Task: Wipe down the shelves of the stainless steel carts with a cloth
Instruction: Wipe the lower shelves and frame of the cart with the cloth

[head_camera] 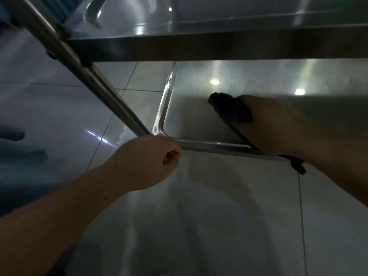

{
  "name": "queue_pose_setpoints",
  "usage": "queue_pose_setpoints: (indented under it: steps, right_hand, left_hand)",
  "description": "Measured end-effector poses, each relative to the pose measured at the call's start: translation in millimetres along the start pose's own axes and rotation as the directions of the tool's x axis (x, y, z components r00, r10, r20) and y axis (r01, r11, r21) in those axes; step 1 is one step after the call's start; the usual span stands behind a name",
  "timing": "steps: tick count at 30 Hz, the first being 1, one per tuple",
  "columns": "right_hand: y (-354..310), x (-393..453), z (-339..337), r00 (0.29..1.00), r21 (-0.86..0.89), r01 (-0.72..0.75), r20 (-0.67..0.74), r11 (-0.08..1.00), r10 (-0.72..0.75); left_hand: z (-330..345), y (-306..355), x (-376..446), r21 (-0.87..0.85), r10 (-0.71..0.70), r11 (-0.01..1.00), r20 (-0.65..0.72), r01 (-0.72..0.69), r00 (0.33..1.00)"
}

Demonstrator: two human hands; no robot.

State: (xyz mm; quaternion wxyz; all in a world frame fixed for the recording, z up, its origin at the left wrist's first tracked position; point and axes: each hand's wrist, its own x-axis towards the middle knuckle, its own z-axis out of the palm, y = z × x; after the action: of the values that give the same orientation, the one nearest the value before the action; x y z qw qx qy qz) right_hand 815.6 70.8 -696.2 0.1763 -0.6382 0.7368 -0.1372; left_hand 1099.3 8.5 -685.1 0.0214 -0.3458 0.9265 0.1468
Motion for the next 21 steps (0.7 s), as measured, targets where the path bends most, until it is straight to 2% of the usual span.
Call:
queue_pose_setpoints:
  steps: [2,4,7,10,12,13,15,16,17,18,20,21]
  right_hand:
    - [-7.2,18.8,13.1,0.998,0.038,0.010,-0.060,0.999,-0.008]
    - [-21.4,32.9,32.8,0.989,0.039,-0.007,-0.150,0.999,0.013]
    - [-47.4,52.0,53.7,0.976,0.087,-0.003,-0.216,0.996,0.022]
    - [-73.7,80.4,73.2,0.965,0.136,-0.035,-0.252,0.990,0.069]
    - [-87.6,101.1,89.4,0.967,0.201,-0.015,-0.248,0.980,0.066]
    - [-93.3,111.0,98.1,0.979,0.237,0.002,-0.197,0.971,0.047]
    - [-102.7,124.2,116.6,0.998,0.203,0.068,0.003,0.977,-0.070]
    - [-106.3,128.2,127.0,0.982,0.100,0.135,0.121,0.986,-0.147]
    - [-108.5,129.2,136.0,0.955,-0.004,0.218,0.204,0.976,-0.213]
    - [-108.6,127.8,142.4,0.936,-0.067,0.290,0.229,0.955,-0.268]
    - [-104.9,119.3,148.9,0.914,-0.117,0.374,0.213,0.920,-0.344]
    - [-101.3,112.3,151.6,0.903,-0.125,0.405,0.208,0.906,-0.375]
  left_hand:
    - [3.6,-25.7,-4.5,-0.069,-0.077,0.995,-0.010,0.076,0.997]
    - [3.8,-50.8,-8.9,-0.121,-0.207,0.970,0.029,0.209,0.978]
    - [3.2,-84.3,-8.8,-0.100,-0.410,0.904,0.067,0.415,0.910]
    - [1.9,-102.7,-4.0,-0.240,-0.475,0.845,0.072,0.477,0.877]
    - [2.9,-103.0,3.5,-0.423,-0.484,0.796,-0.015,0.433,0.875]
    - [5.4,-99.8,9.6,-0.539,-0.498,0.752,-0.087,0.379,0.863]
    - [12.6,-90.1,23.6,-0.775,-0.516,0.610,-0.235,0.161,0.824]
    - [15.2,-84.3,30.7,-0.847,-0.516,0.530,-0.294,0.030,0.804]
    - [16.6,-79.3,36.8,-0.885,-0.512,0.460,-0.336,-0.078,0.791]
    - [17.7,-75.1,41.5,-0.905,-0.510,0.399,-0.354,-0.149,0.784]
    - [20.5,-71.6,47.2,-0.930,-0.552,0.318,-0.341,-0.185,0.761]
    - [22.2,-71.2,48.8,-0.934,-0.582,0.309,-0.336,-0.182,0.741]
